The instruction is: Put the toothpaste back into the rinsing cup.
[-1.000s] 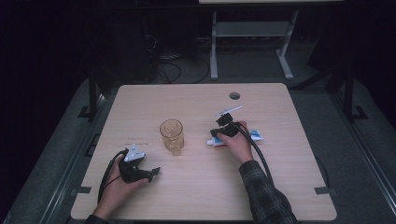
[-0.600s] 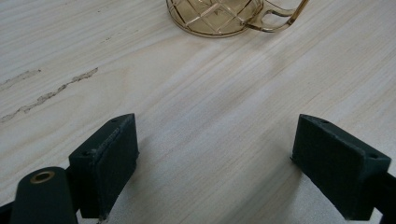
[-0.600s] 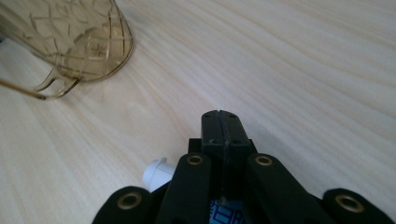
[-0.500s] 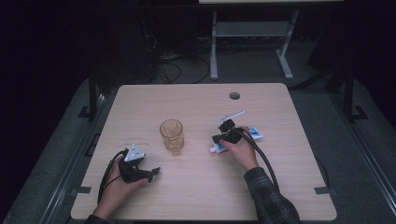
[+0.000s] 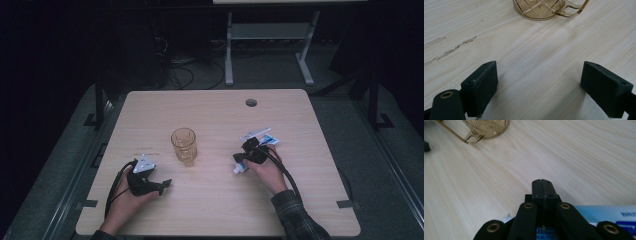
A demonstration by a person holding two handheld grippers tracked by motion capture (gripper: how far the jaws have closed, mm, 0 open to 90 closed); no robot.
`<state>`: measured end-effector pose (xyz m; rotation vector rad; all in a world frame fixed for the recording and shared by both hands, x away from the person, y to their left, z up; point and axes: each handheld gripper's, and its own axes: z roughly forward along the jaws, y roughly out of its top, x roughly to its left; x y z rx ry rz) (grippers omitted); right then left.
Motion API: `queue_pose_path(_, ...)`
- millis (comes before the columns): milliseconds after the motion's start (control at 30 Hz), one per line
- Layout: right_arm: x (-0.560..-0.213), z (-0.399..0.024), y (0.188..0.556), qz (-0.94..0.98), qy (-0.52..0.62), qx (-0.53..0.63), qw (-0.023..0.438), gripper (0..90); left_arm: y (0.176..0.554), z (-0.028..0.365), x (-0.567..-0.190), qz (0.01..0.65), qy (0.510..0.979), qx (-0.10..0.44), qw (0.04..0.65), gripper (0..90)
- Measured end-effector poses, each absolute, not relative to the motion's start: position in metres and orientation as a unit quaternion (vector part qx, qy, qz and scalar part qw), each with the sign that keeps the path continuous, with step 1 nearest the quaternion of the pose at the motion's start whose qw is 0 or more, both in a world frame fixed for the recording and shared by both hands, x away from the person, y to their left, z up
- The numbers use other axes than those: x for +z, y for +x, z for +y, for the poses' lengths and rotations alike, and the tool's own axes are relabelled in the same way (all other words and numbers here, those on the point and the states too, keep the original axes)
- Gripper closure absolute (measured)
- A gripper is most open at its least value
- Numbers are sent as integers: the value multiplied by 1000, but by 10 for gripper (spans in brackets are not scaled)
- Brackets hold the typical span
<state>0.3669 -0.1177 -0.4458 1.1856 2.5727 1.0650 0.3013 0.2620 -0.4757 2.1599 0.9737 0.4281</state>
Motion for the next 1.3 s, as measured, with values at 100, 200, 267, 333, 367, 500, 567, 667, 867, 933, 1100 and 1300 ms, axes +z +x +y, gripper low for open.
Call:
queue_pose_path(100,-446,-122,360,851,390,348,59,896,301,262,-476,377,837,166,359,133)
queue_pose_path(200,-447,-130,351,852,390,344,60,896,301,262,-476,377,837,166,359,133)
queue_pose_path(267,-446,-133,348,852,391,343,59,896,301,262,-476,378,837,166,359,133)
queue_pose_path(333,-446,-138,344,851,393,343,60,896,301,262,-476,378,837,166,359,133)
queue_pose_path(367,-446,-141,342,850,395,342,60,896,301,262,-476,378,837,166,359,133)
queue_pose_path(500,-446,-154,333,847,403,341,63,895,301,262,-476,378,837,166,359,133)
queue_pose_path(567,-446,-164,327,844,408,341,64,896,301,262,-476,378,837,166,359,133)
queue_pose_path(667,-446,-171,324,842,413,340,68,895,301,262,-476,377,838,166,358,133)
queue_pose_path(867,-445,-188,318,834,428,341,71,895,301,262,-476,377,838,166,358,133)
queue_pose_path(933,-445,-193,318,832,432,341,73,895,301,262,-476,377,838,166,358,133)
queue_pose_path(1100,-445,-208,318,825,445,338,80,895,301,262,-476,377,838,166,358,133)
queue_pose_path(1300,-447,-223,320,819,462,327,95,894,301,262,-476,377,838,166,358,133)
